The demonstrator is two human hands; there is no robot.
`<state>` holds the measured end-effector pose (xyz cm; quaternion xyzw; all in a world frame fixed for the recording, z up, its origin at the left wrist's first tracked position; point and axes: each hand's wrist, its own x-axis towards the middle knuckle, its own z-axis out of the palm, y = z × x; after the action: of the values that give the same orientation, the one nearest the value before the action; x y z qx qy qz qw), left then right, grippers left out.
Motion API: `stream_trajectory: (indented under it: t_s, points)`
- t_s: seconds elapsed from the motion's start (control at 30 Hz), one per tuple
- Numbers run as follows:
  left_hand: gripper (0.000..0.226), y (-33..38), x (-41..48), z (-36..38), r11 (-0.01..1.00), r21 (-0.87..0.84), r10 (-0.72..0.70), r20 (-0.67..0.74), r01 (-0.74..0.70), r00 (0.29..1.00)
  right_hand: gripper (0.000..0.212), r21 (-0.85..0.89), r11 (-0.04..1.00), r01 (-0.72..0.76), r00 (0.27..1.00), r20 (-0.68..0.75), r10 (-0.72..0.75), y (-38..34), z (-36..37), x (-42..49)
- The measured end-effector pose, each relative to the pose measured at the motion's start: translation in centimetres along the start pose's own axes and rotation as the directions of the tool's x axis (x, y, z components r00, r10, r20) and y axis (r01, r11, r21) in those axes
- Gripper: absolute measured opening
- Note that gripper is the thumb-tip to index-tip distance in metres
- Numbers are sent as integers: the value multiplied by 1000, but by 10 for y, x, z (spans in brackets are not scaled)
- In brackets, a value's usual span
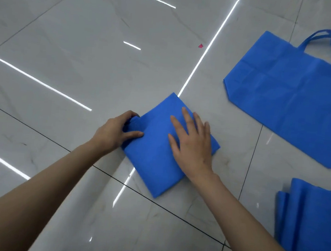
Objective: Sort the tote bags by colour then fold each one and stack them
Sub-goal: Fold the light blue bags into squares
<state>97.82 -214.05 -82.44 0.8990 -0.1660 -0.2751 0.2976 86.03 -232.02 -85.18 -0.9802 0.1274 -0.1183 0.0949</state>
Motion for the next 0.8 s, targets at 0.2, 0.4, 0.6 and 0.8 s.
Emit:
stream_trajectory:
  t_s: [0.2, 0.4, 0.6, 0.8]
  points:
    - [48, 21, -40, 59, 866, 498, 300, -448, -44, 842, 50, -109, 984, -139, 979, 138, 153, -7, 18, -20]
    - [52, 13, -62, 127, 880, 474, 217, -363, -21, 906, 50, -138, 985, -99, 982, 148, 119, -8, 13, -14]
    - [55, 13, -59, 127, 883, 470, 193, -342, -11, 919, 57, -4, 916, 402, 844, 391, -368, -3, 12, 29]
    - [59, 17, -61, 125, 872, 489, 166, -336, 21, 927, 54, -88, 993, 75, 936, 348, -40, 8, 12, 37]
